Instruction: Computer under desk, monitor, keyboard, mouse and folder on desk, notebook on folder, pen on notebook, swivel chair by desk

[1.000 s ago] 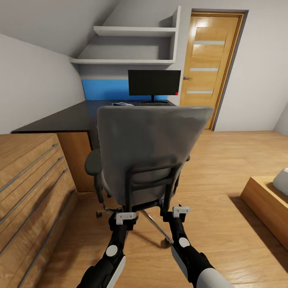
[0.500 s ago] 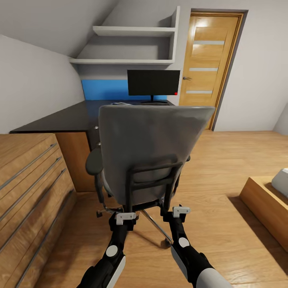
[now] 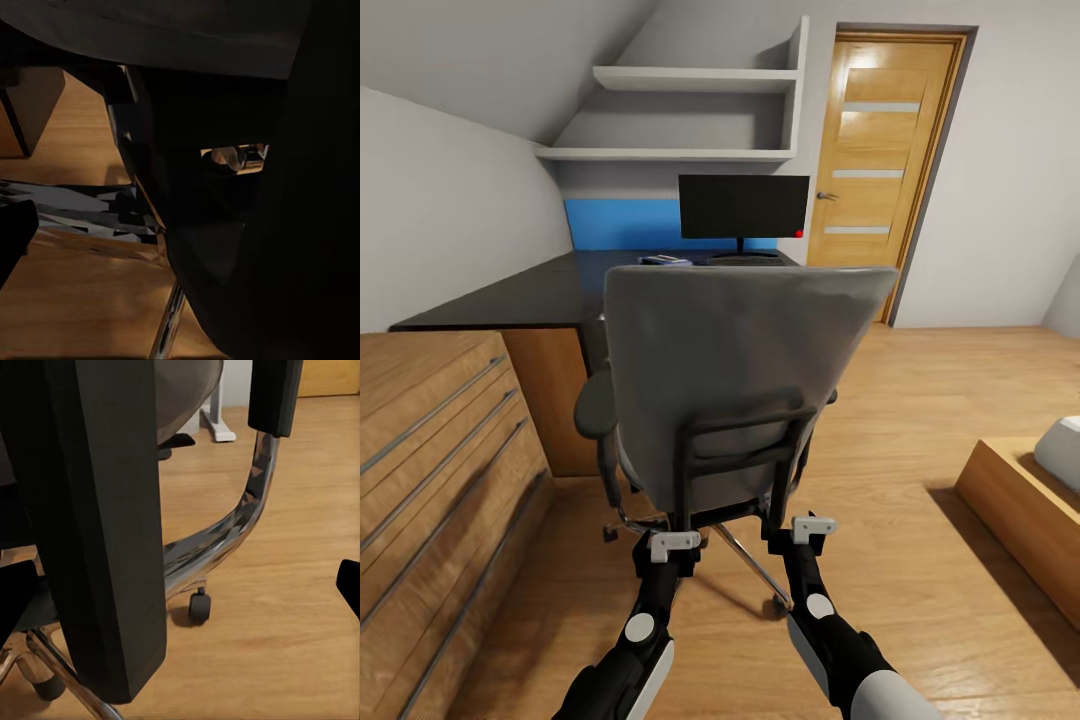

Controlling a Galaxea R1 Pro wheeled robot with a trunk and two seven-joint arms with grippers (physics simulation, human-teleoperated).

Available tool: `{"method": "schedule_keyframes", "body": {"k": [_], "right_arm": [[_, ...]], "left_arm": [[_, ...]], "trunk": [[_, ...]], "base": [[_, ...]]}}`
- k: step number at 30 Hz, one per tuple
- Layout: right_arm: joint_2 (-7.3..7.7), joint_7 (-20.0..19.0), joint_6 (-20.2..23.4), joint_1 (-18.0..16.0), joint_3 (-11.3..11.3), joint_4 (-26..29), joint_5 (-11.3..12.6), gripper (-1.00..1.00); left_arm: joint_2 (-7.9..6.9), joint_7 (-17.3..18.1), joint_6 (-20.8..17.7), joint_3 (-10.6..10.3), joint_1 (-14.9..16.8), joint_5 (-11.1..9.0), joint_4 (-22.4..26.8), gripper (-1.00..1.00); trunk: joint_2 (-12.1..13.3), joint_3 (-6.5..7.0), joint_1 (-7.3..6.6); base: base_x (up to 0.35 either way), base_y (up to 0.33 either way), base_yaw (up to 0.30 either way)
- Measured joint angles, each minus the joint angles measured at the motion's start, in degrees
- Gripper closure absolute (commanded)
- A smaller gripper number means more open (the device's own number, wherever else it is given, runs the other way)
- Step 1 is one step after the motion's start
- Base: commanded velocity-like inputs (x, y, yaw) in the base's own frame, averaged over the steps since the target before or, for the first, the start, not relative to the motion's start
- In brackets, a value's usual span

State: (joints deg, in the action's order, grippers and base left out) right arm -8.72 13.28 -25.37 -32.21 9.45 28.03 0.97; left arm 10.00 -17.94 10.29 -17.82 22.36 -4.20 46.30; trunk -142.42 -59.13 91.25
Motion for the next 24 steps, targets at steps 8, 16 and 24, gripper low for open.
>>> {"method": "schedule_keyframes", "body": {"k": [8,16,24], "right_arm": [[-0.42,1.0,0.0,0.0,0.0,0.0,0.0,-1.0],[-0.44,1.0,0.0,0.0,0.1,0.0,-0.2,-1.0],[1.05,-0.1,0.1,0.0,0.1,-0.1,0.2,-1.0]], "left_arm": [[0.0,-0.2,0.1,0.1,0.0,0.2,0.1,-1.0],[0.0,-0.3,0.1,0.1,0.0,0.5,0.4,-1.0],[0.0,0.0,0.1,-2.4,0.0,-0.2,-0.1,-1.0]], "trunk": [[0.0,0.0,-0.01],[0.0,0.01,-0.01],[0.0,-0.01,0.01]], "base": [[-0.002,-0.062,0.0],[0.0,-0.27,0.0],[0.0,-0.197,0.0]]}}
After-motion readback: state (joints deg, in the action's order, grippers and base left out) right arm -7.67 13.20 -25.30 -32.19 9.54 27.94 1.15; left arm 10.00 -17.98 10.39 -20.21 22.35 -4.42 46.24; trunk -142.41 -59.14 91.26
